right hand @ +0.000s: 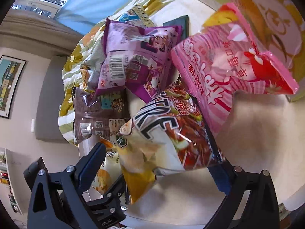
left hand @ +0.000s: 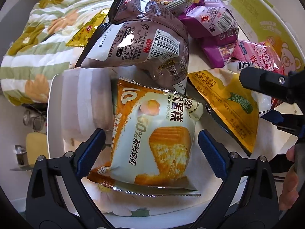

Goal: Organize snacks
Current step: 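Grasp the orange cake packet with the left tool while the right tool grasps a white chip bag, then carry both packets into the green box and open both tools, then move both tools back toward the remaining snacks on the tray, then grasp the purple packet with the left tool while the right tool grasps the pink candy bag, then carry both packets over the green box and open both tools to drop them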

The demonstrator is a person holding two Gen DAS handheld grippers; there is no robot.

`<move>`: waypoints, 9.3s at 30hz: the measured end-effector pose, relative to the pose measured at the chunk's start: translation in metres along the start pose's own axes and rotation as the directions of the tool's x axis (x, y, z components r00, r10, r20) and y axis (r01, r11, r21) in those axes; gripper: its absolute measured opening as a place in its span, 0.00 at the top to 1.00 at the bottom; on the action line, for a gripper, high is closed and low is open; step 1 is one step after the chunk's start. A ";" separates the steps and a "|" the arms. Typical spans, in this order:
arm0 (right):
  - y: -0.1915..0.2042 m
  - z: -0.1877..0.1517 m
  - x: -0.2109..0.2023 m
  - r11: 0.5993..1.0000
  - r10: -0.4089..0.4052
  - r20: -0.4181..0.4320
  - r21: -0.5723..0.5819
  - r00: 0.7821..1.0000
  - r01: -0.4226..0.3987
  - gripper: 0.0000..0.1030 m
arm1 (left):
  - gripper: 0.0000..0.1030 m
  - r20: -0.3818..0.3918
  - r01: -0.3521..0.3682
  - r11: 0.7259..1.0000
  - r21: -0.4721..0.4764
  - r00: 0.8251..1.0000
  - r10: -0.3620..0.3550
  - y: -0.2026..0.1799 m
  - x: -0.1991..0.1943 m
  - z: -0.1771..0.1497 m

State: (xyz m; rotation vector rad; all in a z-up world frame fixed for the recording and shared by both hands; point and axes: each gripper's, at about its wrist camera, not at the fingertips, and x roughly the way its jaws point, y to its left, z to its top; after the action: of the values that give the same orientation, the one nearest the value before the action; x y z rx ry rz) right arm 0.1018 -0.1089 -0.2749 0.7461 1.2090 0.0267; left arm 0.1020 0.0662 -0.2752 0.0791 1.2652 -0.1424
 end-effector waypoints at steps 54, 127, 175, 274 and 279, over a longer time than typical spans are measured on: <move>0.031 -0.019 -0.149 0.966 0.050 0.214 -0.257 0.976 0.007 0.39 | 0.38 0.248 0.130 0.991 -0.040 0.962 -0.117 -0.031 -0.153 -0.016; -0.140 0.131 -0.241 0.834 -0.254 0.295 -0.416 0.921 0.363 0.01 | 0.00 0.198 0.102 0.995 -0.021 0.975 -0.096 -0.269 -0.109 0.094; 0.009 -0.024 -0.119 0.960 -0.270 0.333 0.021 0.904 0.279 0.01 | 0.00 0.165 0.196 0.955 0.223 0.958 -0.235 -0.043 -0.090 0.131; 0.025 0.042 -0.229 0.953 -0.148 0.624 -0.119 0.767 0.280 0.43 | 0.43 0.352 0.220 0.947 0.234 0.889 -0.294 -0.084 -0.180 0.168; -0.007 0.083 -0.253 0.946 -0.130 0.607 -0.162 0.784 0.282 0.43 | 0.43 0.354 0.237 0.956 0.174 0.890 -0.286 -0.129 -0.169 0.185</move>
State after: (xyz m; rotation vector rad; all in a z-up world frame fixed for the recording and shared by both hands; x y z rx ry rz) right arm 0.0729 -0.2567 -0.0558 0.3499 0.6585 -0.2254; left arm 0.2078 -0.0765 -0.0559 -0.0117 0.8747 -0.4523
